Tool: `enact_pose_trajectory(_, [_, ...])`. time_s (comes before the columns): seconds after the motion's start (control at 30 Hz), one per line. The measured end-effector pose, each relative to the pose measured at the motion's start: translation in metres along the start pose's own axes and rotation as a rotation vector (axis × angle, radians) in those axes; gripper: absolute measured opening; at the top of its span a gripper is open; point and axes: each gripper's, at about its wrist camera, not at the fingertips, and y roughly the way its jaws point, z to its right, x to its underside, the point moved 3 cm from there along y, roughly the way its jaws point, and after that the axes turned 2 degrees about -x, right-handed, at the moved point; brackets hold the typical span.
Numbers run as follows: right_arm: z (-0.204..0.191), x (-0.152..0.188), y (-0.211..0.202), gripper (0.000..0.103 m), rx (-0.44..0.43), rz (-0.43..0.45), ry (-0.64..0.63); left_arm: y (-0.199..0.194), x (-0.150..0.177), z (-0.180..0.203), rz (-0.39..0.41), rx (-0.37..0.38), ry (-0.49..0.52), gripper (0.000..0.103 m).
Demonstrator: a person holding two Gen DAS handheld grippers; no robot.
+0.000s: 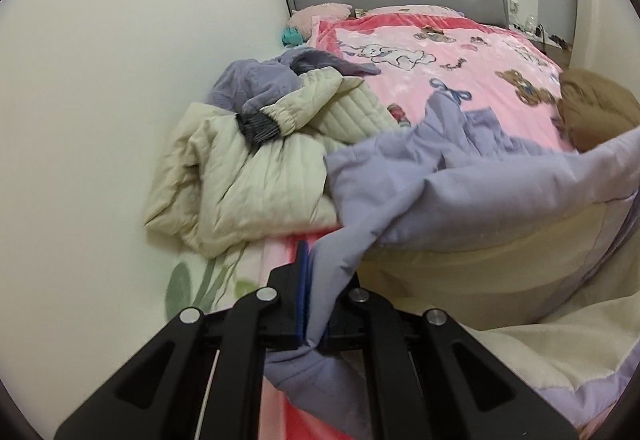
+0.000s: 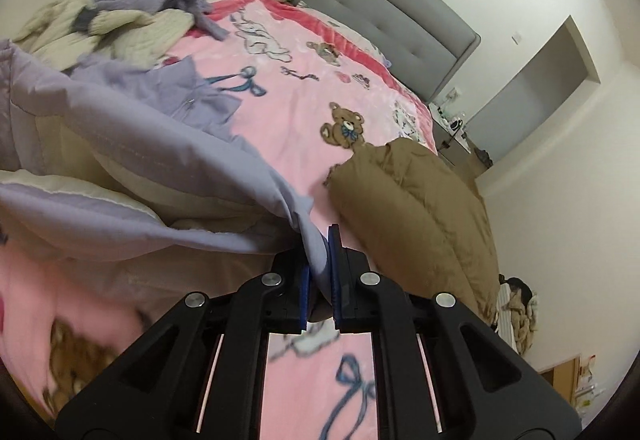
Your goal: Fold large clothes
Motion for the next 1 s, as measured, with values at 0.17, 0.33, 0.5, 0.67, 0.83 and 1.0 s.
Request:
enact_pose_trajectory(0.17, [0.006, -0.038, 0.098, 0.008, -0.01, -0.075, 0.064, 0.067, -0.049, 0.017, -0.031, 0.023, -0.074, 0.006])
enact_pose_trajectory(0.33, [-0.011, -0.046, 0.203, 0.008, -0.063, -0.184, 0.106, 0.134, -0.069, 0.036, -0.109, 0.035, -0.102, 0.006])
enact_pose_trajectory(0.5, [-0.051, -0.038, 0.264, 0.009, -0.043, -0.26, 0.037, 0.173, -0.064, 0.045, -0.149, 0.043, -0.128, 0.007])
enact_pose_trajectory(0.67, [-0.061, -0.048, 0.263, 0.019, 0.033, -0.269, 0.003, 0.186, -0.066, 0.047, -0.175, 0.058, -0.113, 0.007])
enact_pose_trajectory(0.83, [-0.04, -0.062, 0.17, 0.086, -0.036, 0.079, 0.124, 0.183, -0.07, 0.044, -0.19, 0.117, -0.066, 0.007])
enact_pose_trajectory(1.0, [-0.103, -0.093, 0.1, 0.09, -0.458, 0.424, -0.113, 0.178, -0.071, 0.047, -0.186, 0.124, -0.027, 0.007])
